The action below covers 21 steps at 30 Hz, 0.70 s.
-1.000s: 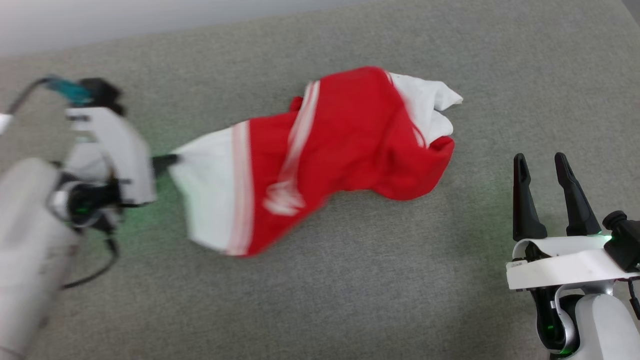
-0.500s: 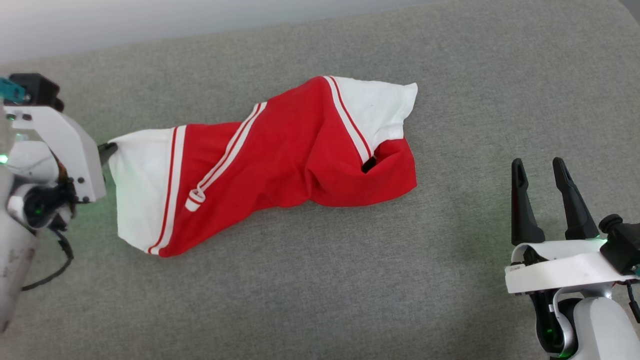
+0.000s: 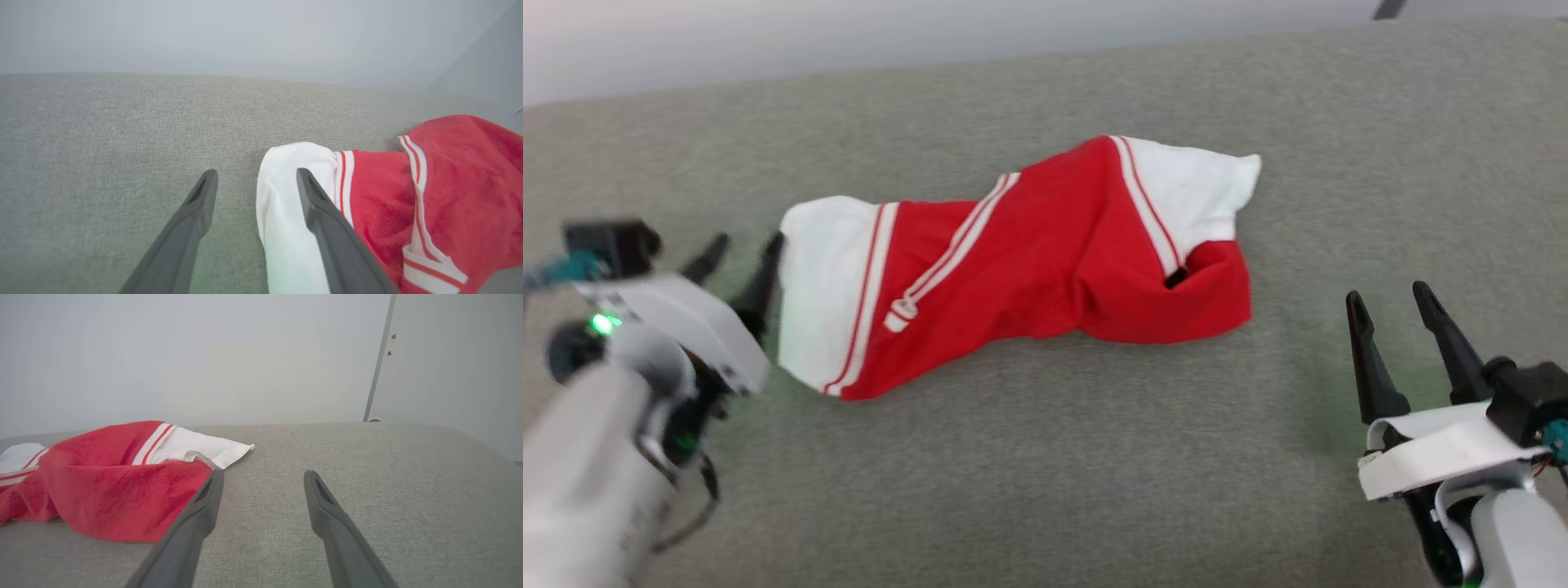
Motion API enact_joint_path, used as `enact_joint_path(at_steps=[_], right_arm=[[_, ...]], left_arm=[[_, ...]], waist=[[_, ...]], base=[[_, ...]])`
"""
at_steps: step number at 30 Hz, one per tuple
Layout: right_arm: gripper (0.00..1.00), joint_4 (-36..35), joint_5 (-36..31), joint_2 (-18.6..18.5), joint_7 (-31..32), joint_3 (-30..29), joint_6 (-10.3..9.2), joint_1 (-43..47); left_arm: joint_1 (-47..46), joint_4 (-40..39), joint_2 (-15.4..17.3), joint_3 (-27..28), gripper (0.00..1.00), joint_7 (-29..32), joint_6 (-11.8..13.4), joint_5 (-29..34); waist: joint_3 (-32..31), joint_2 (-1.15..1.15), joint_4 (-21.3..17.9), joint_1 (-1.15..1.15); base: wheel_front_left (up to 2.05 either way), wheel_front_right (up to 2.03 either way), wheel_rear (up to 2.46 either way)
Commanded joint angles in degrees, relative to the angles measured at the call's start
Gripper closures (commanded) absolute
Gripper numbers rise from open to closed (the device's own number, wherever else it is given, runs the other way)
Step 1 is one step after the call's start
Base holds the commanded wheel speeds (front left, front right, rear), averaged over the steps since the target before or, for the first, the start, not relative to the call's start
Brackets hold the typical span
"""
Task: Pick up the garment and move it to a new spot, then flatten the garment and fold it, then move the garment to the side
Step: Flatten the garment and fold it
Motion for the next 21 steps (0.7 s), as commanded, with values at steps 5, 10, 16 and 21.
enact_joint_path(at_steps=[5, 10, 16, 21], right_arm=[[0.0, 0.31, 1.79, -5.57, 4.63, 4.18, 0.0, -3.85], [0.0, 0.21, 6.74, -12.36, 14.39, 9.92, 0.0, -9.71], [0.0, 1.41, 16.9, -23.05, 30.15, 18.88, -0.01, -19.82], [0.0, 4.56, 25.99, -30.92, 43.49, 26.43, -0.01, -29.58]], left_arm=[[9.09, -6.45, -3.5, 0.87, 0.0, -12.0, 3.99, 2.08], [16.89, -15.2, -6.57, 2.64, 0.0, -15.2, 9.83, 7.93], [24.16, -27.0, -11.39, 8.4, 0.0, -15.19, 13.41, 18.94], [25.97, -29.78, -14.57, 10.15, 0.0, -15.2, 11.94, 23.82]], waist=[[-1.5, 0.0, 5.97, 0.0], [-1.17, 0.0, 9.98, 0.0], [1.16, 0.0, 14.96, 0.0], [3.86, 0.0, 18.34, 0.0]], base=[[0.0, 0.0, 0.0], [0.0, 0.0, 0.0], [0.0, 0.0, 0.0], [0.0, 0.0, 0.0]])
